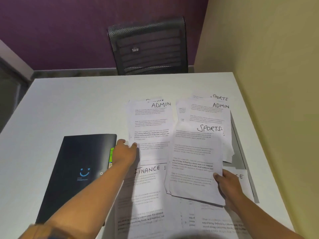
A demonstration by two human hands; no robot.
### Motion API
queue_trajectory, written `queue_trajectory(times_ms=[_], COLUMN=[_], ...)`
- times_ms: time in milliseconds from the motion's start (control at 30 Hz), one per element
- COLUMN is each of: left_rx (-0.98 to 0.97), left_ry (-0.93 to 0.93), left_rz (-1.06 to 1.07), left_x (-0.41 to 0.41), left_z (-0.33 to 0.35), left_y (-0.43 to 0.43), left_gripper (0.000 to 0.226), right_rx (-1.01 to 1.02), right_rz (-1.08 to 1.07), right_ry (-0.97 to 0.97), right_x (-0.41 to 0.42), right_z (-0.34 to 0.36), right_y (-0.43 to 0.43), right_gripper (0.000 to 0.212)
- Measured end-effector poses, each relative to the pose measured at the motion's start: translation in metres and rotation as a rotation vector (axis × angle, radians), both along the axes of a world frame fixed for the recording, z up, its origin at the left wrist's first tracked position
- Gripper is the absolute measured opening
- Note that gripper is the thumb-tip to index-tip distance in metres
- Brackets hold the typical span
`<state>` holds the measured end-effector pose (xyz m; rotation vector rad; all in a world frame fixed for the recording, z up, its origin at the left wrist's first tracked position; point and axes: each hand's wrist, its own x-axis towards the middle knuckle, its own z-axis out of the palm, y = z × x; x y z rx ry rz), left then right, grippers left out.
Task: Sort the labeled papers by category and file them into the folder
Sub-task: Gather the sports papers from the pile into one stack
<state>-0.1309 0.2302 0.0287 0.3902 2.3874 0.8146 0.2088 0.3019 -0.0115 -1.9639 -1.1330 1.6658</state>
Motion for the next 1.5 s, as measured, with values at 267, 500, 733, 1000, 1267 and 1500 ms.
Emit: queue_trajectory(times_ms=[267,500,733,1000,1267,1500], left_rx=[-0.317,-0.141,0.078,0.160,0.188,0.078], left_ry=[0.112,-0.072,-0.103,-0.196,-0.147,-0.001], left_rz=[-0.145,0.003,0.059,0.099,0.155,0.088], left_x=[-0.006,-0.005,-0.014,-0.021,-0.029,-0.033], left_z=[-0.023,-0.035,-0.031,-0.031,-0.037,-0.029], left_y=[0.047,0.056,0.050,0.045,0.048,0.050], left_gripper=[0.076,0.049,0.030,0.024,0.024,0.028], right_rx=[0.016,0.055,0.078,0.084,0.075,0.091], right_rz=[-0.050,-0.029,-0.035,-0.054,-0.035,-0.053], right_ry=[0.005,-0.011,-0.029,-0.022,-0.066,-0.040], right_x=[0.006,0.001,-0.001,-0.004,-0.002,-0.005], right_z=[-0.016,-0.018,-0.019,-0.016,-0.020,-0.016], right_y=[0.008,0.005,0.004,0.004,0.005,0.006], right_gripper=[0.012,0.014,0.015,0.014,0.013,0.012])
